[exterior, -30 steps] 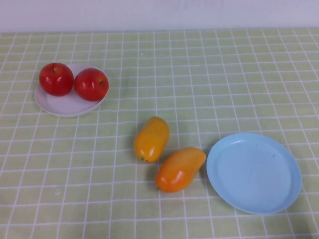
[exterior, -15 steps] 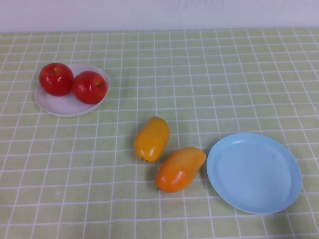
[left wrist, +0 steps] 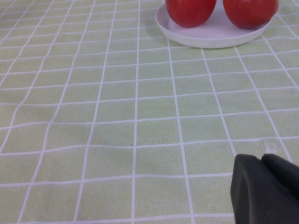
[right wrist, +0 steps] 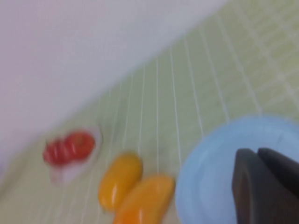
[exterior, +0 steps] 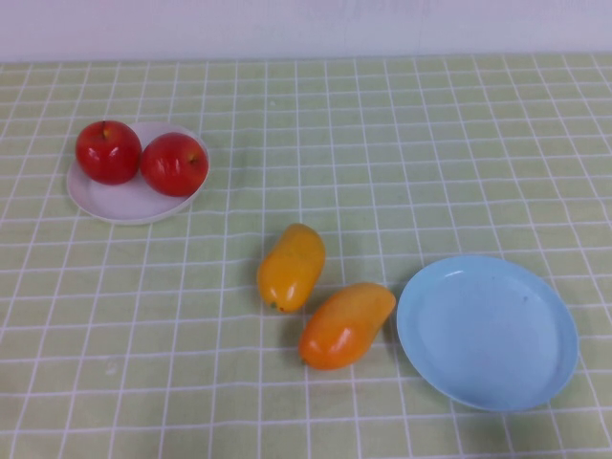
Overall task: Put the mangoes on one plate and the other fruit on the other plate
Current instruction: Put another type of fruit in the right plate
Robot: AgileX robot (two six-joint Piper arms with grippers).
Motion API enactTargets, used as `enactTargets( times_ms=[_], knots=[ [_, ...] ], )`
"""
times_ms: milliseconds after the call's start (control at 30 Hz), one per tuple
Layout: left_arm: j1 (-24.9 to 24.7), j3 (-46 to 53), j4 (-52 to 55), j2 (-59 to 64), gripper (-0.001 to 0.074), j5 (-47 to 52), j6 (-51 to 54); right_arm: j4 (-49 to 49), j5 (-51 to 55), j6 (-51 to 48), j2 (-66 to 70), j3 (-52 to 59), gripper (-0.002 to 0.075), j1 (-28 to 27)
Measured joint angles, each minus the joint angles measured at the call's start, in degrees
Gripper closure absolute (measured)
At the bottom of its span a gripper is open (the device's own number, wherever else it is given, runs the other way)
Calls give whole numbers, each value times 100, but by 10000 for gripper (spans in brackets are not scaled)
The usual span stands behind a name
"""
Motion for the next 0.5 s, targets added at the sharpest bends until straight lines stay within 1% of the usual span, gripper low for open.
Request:
enactTargets(
  times_ms=[233, 400, 500],
  knots=[
    [0, 0, 0, 0, 733, 0, 0, -936, 2015, 0, 2387, -1658, 743, 0],
    [0, 0, 0, 0, 733, 0, 0, -1516, 2820, -13, 3801, -2455, 743, 0],
    [0, 0, 0, 0, 733, 0, 0, -1737, 3026, -83, 4403, -2821, 743, 0]
  ],
)
